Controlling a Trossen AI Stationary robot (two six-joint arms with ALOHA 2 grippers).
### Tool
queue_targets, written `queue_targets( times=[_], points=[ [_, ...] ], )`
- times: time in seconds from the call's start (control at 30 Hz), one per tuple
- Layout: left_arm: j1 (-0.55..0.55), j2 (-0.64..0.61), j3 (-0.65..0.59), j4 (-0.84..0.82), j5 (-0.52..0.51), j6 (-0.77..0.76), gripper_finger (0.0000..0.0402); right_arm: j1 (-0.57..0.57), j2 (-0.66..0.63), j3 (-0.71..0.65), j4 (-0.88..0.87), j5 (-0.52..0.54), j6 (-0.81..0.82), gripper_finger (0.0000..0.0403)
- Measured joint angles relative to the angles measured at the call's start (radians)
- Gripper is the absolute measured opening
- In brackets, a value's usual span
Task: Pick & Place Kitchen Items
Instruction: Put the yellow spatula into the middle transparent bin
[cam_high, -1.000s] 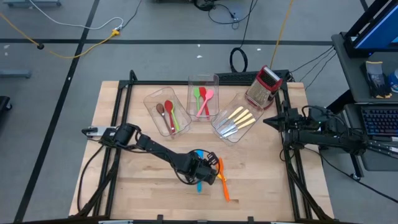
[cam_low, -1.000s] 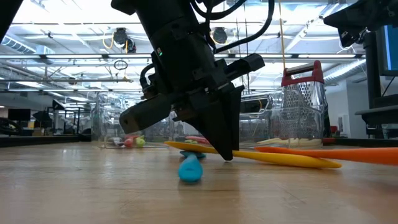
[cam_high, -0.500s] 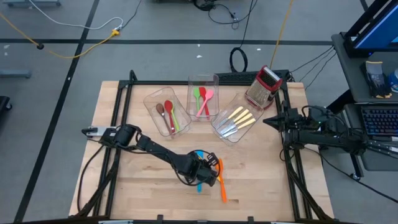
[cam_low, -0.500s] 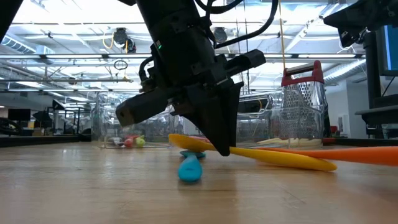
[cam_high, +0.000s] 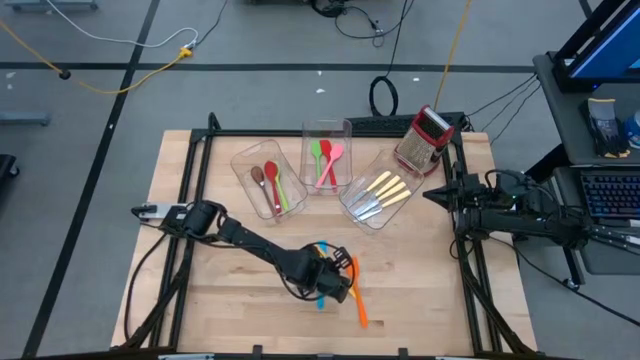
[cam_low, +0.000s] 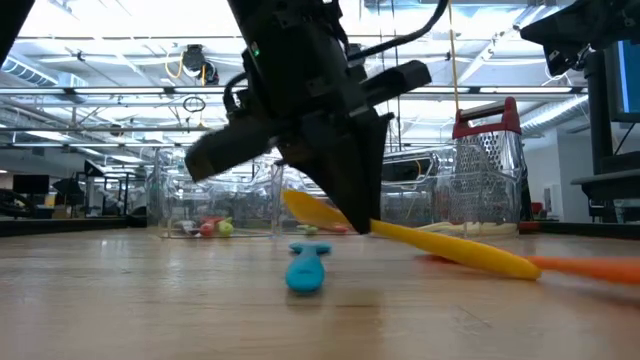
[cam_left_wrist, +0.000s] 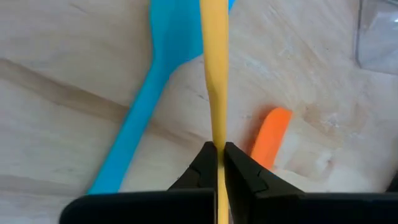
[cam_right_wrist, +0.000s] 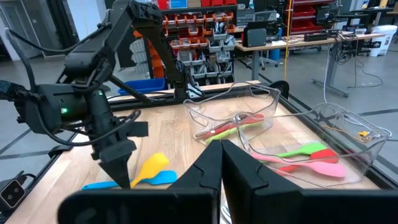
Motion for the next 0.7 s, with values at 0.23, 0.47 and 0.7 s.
queue_targets(
  times=[0.23,0.47,0.7],
  points=[
    [-0.003,-0.001,0.039,-0.069,-0.001,0.004,0.0004,0.0,0.0,0.0,0.0,0.0,-0.003,0.0],
    [-0.006,-0.001,0.039,-0.066,-0.015,0.003,0.0004,0.0,0.0,0.0,0.0,0.0,-0.001,0.0],
    [-0.007,-0.027,0.039,-0.068,-0.051,0.016,0.0003,0.0,0.0,0.0,0.0,0.0,0.0,0.0]
  ],
)
